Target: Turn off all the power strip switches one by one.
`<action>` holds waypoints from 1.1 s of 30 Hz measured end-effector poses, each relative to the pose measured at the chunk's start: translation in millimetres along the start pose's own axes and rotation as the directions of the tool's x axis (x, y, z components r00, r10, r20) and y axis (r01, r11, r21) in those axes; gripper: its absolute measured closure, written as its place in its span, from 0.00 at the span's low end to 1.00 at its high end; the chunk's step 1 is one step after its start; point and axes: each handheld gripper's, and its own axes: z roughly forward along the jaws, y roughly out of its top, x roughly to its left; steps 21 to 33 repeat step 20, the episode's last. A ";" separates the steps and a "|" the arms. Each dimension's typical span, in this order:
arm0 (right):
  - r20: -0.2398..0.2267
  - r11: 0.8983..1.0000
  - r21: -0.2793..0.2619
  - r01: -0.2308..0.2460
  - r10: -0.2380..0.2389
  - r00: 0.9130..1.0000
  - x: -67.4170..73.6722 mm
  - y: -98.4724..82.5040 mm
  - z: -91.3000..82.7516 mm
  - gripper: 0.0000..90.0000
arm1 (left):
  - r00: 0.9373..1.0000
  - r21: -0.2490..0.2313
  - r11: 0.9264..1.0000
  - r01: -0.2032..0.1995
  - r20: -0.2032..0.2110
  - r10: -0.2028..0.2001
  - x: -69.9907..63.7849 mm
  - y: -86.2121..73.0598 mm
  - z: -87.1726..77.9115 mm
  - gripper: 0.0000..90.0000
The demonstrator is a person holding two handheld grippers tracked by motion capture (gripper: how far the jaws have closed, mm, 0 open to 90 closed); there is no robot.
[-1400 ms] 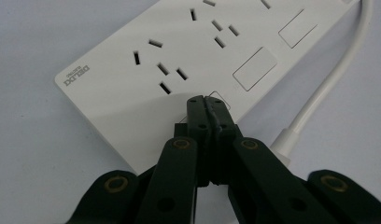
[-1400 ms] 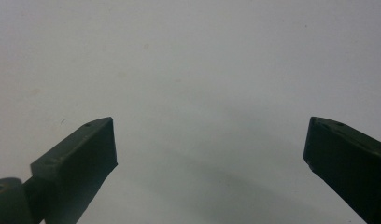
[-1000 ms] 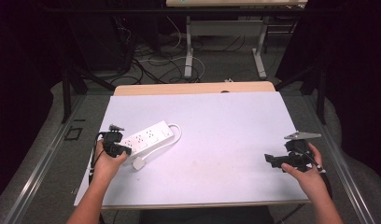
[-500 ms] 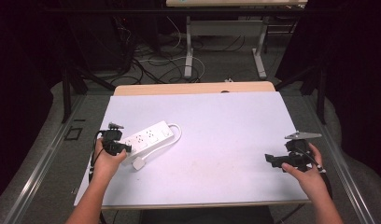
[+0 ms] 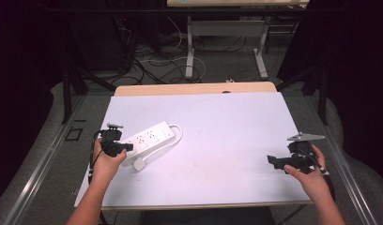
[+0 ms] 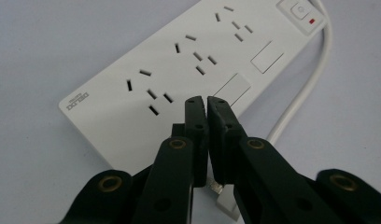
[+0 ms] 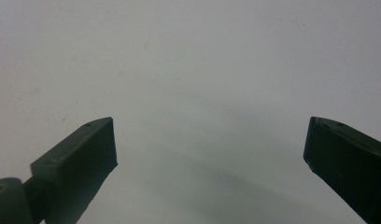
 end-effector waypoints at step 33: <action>0.006 1.000 -0.003 -0.009 0.009 1.000 -2.0 -1.4 -1.5 0.02 | 0.989 -0.287 0.953 -0.095 0.083 0.123 -11.7 -26.0 -16.1 0.42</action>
